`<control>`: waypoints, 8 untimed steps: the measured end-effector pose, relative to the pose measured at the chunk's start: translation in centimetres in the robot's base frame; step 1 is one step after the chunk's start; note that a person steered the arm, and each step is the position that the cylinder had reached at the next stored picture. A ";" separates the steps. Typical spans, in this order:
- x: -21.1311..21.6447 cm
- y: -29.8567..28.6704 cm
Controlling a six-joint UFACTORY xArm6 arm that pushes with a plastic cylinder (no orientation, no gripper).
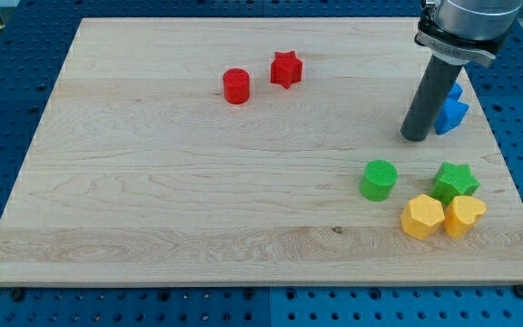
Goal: Push the yellow heart closer to the yellow hexagon
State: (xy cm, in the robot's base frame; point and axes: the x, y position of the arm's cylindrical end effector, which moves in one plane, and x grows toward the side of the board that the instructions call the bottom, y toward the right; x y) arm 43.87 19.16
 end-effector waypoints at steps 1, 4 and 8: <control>0.0 0.0; 2.6 3.1; 11.6 8.7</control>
State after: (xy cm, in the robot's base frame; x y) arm 55.45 27.89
